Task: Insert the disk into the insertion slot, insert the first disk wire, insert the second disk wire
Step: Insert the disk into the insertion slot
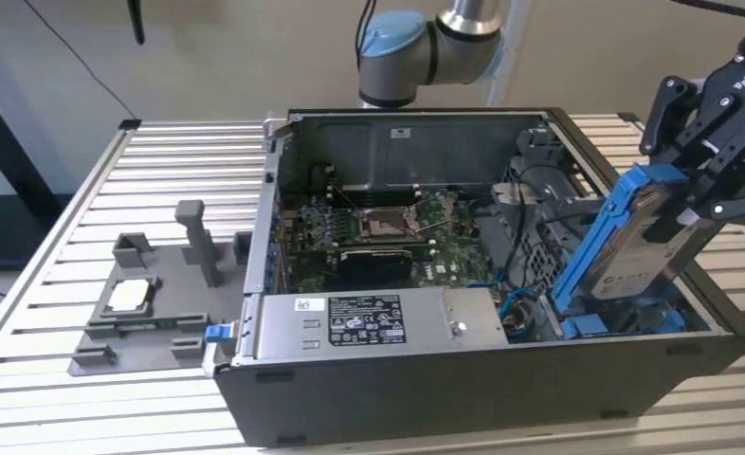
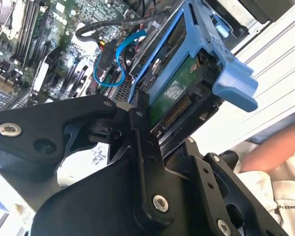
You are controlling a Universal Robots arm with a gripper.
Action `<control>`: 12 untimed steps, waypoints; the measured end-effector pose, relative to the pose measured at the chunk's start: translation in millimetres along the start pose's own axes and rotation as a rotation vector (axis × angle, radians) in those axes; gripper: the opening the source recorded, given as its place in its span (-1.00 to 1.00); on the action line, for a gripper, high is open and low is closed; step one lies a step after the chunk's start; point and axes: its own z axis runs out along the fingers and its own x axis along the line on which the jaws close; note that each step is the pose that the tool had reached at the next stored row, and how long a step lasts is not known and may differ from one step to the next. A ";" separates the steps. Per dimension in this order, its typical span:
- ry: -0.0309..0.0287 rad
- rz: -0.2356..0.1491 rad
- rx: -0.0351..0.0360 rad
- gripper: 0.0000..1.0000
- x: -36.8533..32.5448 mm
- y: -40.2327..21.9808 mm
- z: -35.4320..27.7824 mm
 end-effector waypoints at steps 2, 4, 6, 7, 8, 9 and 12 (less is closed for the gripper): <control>-0.0015 0.003 -0.0076 -0.36 0.5 -0.3 1.5; -0.0034 0.004 -0.0097 -0.36 0.6 -1.0 3.4; -0.0086 0.002 -0.0093 -0.36 0.8 -2.3 4.3; -0.0122 0.001 -0.0092 -0.36 0.9 -3.3 4.6; -0.0151 0.001 -0.0090 -0.36 1.0 -4.4 4.7; -0.0176 0.000 -0.0088 -0.36 1.1 -5.4 4.9; -0.0211 -0.001 -0.0087 -0.36 1.2 -6.7 8.0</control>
